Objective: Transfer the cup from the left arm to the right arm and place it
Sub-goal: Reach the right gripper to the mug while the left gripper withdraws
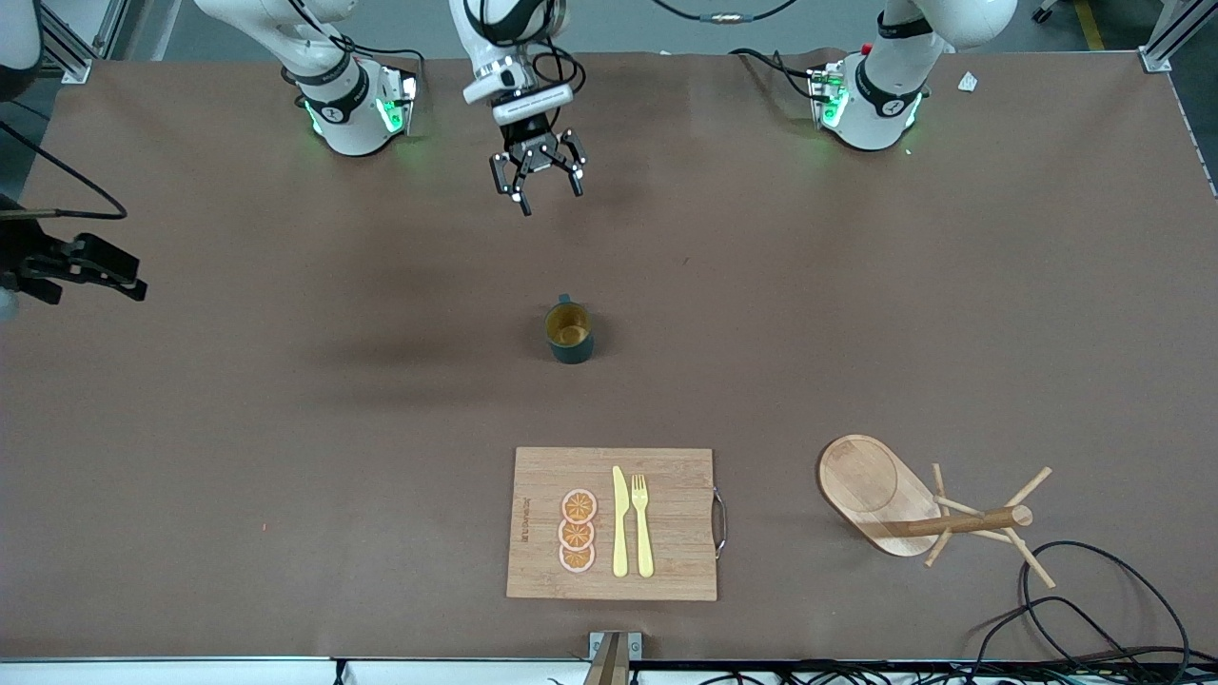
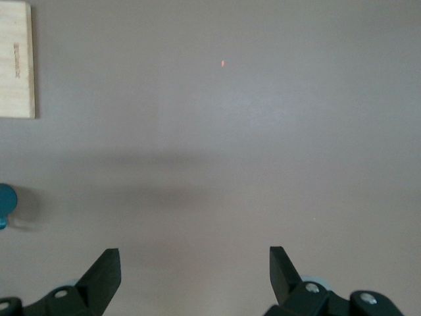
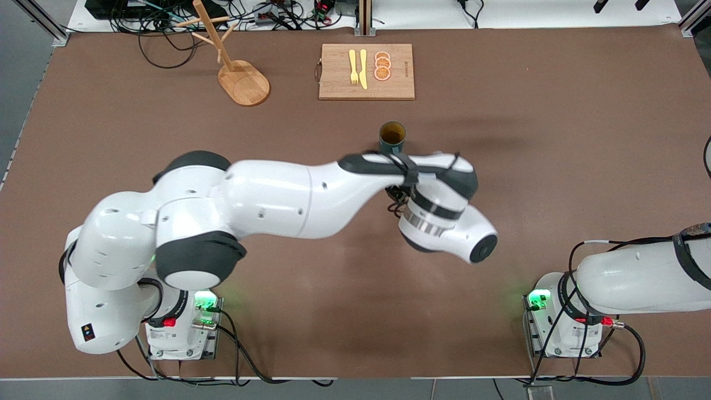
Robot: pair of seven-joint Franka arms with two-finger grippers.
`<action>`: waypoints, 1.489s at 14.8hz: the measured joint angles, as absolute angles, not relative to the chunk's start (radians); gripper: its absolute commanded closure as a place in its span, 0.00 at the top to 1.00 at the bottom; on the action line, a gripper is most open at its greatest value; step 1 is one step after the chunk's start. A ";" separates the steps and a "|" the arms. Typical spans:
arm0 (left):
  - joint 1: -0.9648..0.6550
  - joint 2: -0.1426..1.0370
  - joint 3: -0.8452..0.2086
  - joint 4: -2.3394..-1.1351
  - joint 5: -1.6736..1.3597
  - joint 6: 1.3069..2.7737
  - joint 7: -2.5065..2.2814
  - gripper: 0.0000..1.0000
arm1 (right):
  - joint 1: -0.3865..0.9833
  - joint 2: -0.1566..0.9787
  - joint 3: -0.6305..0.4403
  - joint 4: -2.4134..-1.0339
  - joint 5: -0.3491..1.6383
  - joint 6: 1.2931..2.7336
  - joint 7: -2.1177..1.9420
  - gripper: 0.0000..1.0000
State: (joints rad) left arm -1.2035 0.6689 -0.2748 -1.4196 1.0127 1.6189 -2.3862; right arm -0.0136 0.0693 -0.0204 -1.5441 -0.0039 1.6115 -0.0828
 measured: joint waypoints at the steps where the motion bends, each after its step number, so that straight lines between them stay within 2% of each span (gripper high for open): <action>1: -1.176 0.628 -0.274 -1.419 0.962 1.617 -2.353 1.00 | 0.000 0.072 -0.020 -1.554 -0.004 1.610 -0.082 1.00; 7: -0.872 0.472 -0.267 -1.419 0.701 1.617 -2.044 1.00 | 0.106 0.111 -0.015 -1.677 0.020 1.708 -0.017 1.00; 10: -0.712 0.461 -0.267 -1.416 0.641 1.621 -1.882 1.00 | 0.178 0.144 -0.012 -1.747 0.062 1.810 0.109 1.00; 14: -0.536 0.461 -0.268 -1.406 0.570 1.635 -1.660 1.00 | 0.362 0.201 -0.007 -1.881 0.099 2.003 0.344 1.00; 18: -0.386 0.458 -0.272 -1.341 0.472 1.645 -1.418 1.00 | 0.546 0.305 -0.005 -1.900 0.119 2.145 0.522 1.00; 22: -0.264 0.414 -0.274 -1.316 0.391 1.645 -1.154 1.00 | 0.639 0.409 -0.006 -1.900 0.127 2.285 0.590 1.00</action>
